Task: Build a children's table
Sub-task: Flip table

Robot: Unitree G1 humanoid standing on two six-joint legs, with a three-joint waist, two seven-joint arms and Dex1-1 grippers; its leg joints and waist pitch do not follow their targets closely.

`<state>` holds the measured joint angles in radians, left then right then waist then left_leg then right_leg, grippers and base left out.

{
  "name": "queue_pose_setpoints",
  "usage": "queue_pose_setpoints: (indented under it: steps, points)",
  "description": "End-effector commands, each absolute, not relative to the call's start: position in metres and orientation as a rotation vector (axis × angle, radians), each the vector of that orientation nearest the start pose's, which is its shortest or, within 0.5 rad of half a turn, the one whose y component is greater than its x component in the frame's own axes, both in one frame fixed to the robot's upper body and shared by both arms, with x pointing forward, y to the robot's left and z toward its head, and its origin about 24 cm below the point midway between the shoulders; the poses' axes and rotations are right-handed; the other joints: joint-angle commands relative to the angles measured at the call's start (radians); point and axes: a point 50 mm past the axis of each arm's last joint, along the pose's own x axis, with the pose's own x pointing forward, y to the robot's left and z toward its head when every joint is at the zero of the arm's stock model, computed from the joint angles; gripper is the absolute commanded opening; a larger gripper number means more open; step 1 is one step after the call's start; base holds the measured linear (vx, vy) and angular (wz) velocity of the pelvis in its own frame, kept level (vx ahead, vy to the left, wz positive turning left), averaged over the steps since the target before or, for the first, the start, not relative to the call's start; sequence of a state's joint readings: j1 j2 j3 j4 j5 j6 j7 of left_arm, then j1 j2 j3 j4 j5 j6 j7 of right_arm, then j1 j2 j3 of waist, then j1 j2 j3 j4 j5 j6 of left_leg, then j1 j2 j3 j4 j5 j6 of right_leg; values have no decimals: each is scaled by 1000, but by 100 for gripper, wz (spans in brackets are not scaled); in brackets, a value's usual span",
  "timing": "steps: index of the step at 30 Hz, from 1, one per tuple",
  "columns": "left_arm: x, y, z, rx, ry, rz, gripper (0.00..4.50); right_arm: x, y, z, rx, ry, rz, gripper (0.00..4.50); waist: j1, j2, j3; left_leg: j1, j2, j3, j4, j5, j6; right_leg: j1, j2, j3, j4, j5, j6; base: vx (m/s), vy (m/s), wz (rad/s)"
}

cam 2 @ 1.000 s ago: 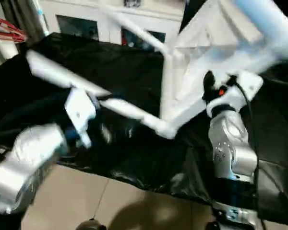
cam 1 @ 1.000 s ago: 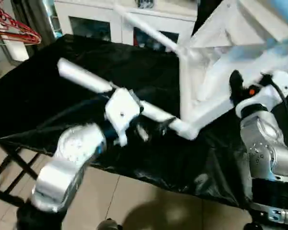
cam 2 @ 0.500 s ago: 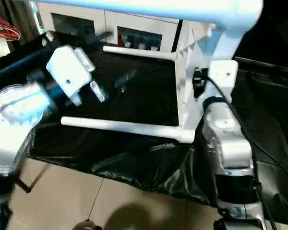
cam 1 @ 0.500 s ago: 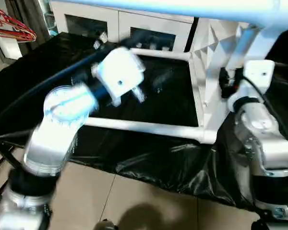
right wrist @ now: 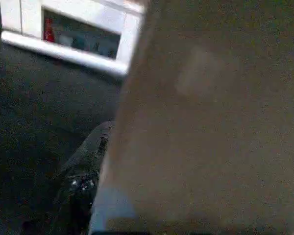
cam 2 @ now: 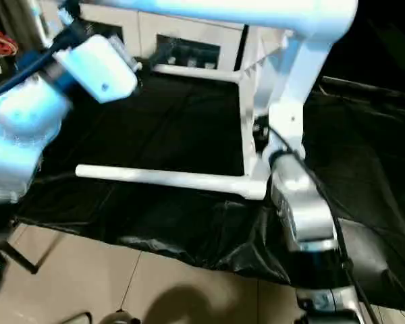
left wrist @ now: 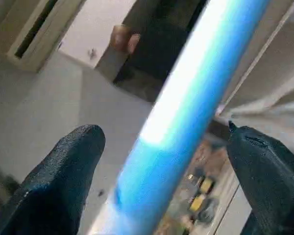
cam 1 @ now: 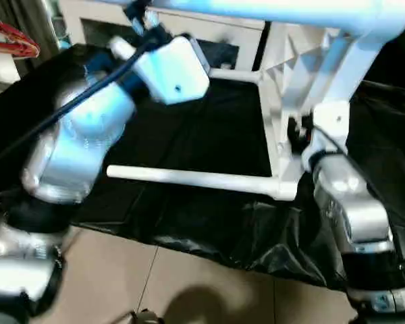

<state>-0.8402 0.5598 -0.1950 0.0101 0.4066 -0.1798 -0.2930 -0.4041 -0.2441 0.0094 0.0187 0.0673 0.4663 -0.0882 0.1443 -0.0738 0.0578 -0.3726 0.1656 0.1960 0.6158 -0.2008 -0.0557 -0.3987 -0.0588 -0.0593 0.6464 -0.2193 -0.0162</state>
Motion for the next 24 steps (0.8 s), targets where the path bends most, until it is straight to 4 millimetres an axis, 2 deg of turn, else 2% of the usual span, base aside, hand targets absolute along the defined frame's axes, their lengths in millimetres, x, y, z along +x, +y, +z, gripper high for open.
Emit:
queue_pose_setpoints:
  steps: [1, 6, 7, 9, 10, 11, 15, 16, 17, 24]
  points:
    - [324, 121, 288, 1189, -866, -315, 450, 323, -181, 103, -187, 104, -67, 291, 1, 15, -66, 20, 63, -40, -79, -70, -63, 46, -93, 60, -56, 46, -113, 0, 0, 0]
    - [332, 121, 290, 1220, -876, -295, 450, 325, -183, 92, -199, 134, -66, 291, 3, 14, -66, 20, 64, -41, -79, -78, -64, 49, -96, 60, -56, 53, -138, 0, 0, 0]
    - [336, 120, 291, 1217, -871, -300, 450, 327, -183, 87, -205, 147, -64, 291, 5, 17, -67, 20, 63, -40, -78, -73, -62, 50, -97, 60, -54, 64, -145, 0, 0, 0]
    - [338, 120, 291, 1221, -868, -300, 450, 328, -183, 85, -206, 148, -61, 291, 4, 14, -66, 20, 63, -39, -78, -82, -62, 49, -97, 60, -56, 52, -149, 0, 0, 0]
    - [341, 119, 290, 1203, -855, -306, 434, 330, -182, 85, -198, 140, -50, 296, 4, 14, -66, 20, 64, -39, -79, -89, -61, 49, -100, 60, -57, 40, -153, 0, 0, 0]
    - [343, 119, 290, 1189, -850, -310, 417, 332, -182, 85, -192, 134, -42, 264, 4, 14, -65, 19, 64, -40, -79, -95, -61, 50, -99, 60, -58, 31, -156, 0, 0, 0]
    - [349, 119, 293, 1151, -832, -305, 402, 338, -180, 88, -182, 107, -17, 253, 5, 15, -66, 21, 66, -41, -79, -109, -58, 49, -102, 59, -59, 18, -167, 0, 0, 0]
    - [350, 119, 293, 1144, -830, -308, 375, 339, -180, 88, -184, 105, -16, 224, 4, 15, -65, 20, 66, -40, -79, -105, -56, 49, -102, 59, -60, 17, -167, 0, 0, 0]
    - [351, 118, 293, 1141, -830, -315, 375, 340, -181, 88, -185, 102, -16, 224, 6, 11, -66, 19, 66, -40, -78, -98, -53, 51, -103, 59, -58, 23, -169, 0, 0, 0]
    - [351, 115, 292, 1121, -826, -342, 320, 343, -183, 90, -189, 79, -8, 208, 6, 16, -67, 18, 67, -39, -76, -81, -37, 51, -103, 58, -55, 43, -180, 0, 0, 0]
